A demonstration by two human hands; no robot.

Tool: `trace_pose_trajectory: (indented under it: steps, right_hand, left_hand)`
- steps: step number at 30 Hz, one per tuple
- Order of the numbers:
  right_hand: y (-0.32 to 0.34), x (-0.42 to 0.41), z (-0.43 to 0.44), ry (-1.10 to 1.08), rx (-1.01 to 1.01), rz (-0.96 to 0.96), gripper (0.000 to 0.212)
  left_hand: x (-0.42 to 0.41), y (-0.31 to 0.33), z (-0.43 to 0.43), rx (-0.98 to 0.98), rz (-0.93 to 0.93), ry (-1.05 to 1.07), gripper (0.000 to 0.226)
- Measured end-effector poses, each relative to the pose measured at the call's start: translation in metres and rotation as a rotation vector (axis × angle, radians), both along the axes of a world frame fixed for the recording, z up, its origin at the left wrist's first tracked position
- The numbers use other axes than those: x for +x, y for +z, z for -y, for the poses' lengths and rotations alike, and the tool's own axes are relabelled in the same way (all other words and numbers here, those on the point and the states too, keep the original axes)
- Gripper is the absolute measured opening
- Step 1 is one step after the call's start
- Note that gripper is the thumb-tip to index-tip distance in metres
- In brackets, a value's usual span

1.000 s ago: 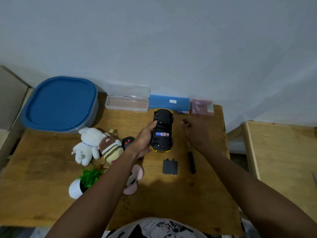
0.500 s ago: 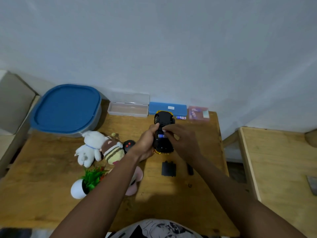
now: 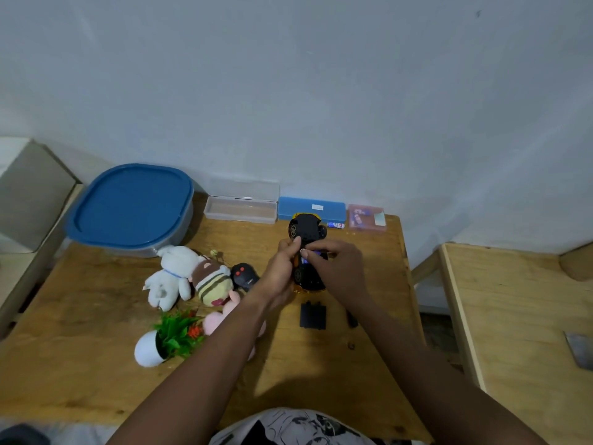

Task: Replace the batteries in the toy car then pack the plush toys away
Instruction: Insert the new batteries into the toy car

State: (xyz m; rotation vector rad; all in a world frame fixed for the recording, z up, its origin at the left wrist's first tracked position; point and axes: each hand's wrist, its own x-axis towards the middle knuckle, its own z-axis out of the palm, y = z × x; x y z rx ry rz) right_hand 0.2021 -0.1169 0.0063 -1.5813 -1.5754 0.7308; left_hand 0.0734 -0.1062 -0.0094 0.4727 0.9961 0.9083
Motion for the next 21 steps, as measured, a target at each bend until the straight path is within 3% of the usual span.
trace_pose_trajectory:
  steps: [4, 9, 13, 18, 21]
  right_hand:
    - [-0.008, 0.000, -0.005, -0.117, -0.100, -0.086, 0.016]
    - [-0.008, 0.004, -0.010, -0.214, -0.394, -0.275, 0.062]
    - [-0.009, 0.011, -0.019, -0.191, -0.568, -0.325, 0.081]
    - [-0.016, 0.013, -0.028, -0.160, -0.657, -0.365, 0.087]
    - [-0.015, 0.015, -0.034, -0.141, -0.562, -0.473, 0.063]
  left_hand:
    - [0.004, 0.003, 0.007, 0.045, 0.030, 0.031, 0.033]
    - [0.007, 0.001, 0.009, 0.106, -0.016, 0.032, 0.036]
    - [0.005, -0.006, 0.008, 0.130, -0.051, -0.007, 0.035]
    - [0.005, -0.012, -0.002, 0.105, -0.085, -0.006, 0.034]
    - [0.003, -0.023, -0.014, 0.019, -0.045, 0.020, 0.034]
